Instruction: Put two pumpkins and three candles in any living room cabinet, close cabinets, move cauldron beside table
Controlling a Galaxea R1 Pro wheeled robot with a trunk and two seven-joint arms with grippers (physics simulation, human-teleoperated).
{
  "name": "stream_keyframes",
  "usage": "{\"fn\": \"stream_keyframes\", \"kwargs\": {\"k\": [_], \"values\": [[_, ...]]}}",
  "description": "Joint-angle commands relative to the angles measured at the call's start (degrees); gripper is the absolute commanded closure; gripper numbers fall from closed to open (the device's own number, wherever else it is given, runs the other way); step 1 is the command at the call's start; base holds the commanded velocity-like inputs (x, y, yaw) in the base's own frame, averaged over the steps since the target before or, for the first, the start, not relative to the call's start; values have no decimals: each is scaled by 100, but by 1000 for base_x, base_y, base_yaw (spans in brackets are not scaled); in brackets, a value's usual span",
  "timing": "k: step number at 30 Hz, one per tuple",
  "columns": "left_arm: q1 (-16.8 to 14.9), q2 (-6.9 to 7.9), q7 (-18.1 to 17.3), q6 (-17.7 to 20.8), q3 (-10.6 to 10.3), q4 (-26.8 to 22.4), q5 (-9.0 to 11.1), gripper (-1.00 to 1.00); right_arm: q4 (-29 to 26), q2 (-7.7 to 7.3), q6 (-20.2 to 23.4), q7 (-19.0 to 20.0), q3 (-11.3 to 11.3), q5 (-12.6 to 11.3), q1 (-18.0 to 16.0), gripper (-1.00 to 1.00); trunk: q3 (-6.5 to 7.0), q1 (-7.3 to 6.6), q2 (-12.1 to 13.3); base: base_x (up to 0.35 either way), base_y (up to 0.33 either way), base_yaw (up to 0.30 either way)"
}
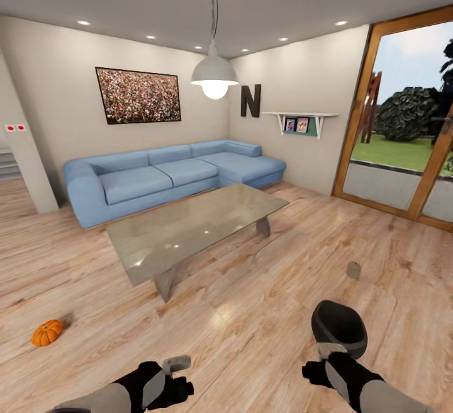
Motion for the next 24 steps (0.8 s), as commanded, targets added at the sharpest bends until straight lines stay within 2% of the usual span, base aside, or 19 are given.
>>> {"fn": "stream_keyframes", "kwargs": {"k": [1,3,4,10,11,13,14,17,24], "values": [[-132,-95,0,67,-3,-55,59,-100,-167,-52,217,0,-1,-66,-102,-100,-1,0,0,0,0,-114],[-215,-174,-2,131,-1,-151,116,-100,-428,-92,459,0,-4,-107,-164,-100,-1,0,0,0,0,-82],[-268,-238,-4,208,2,-294,201,-100,-771,-126,718,0,-7,-133,-195,-100,-1,0,0,0,0,-47],[-323,-368,-22,457,-1,-829,635,-100,-1939,-285,1477,6,-17,-166,-194,-100,-1,0,0,0,0,-67],[-325,-397,-35,498,-3,-966,768,-100,-2246,-386,1637,9,-16,-183,-192,-100,-1,0,0,0,0,-197],[-326,-416,-45,522,-4,-1059,868,-100,-2467,-498,1742,12,-15,-209,-191,-100,-1,0,0,0,0,-225],[-316,-433,-62,529,-5,-1139,962,-100,-2664,-619,1835,14,-18,-255,-190,-100,-1,0,0,0,0,-265],[-250,-440,-132,502,-5,-1188,1018,-100,-2809,-698,1895,16,-34,-296,-189,-100,-1,0,0,0,0,-281],[-97,-442,-227,333,-5,-1330,1054,-100,-3171,-747,1965,18,-38,-321,-169,-100,-1,0,0,0,0,-293]]}}
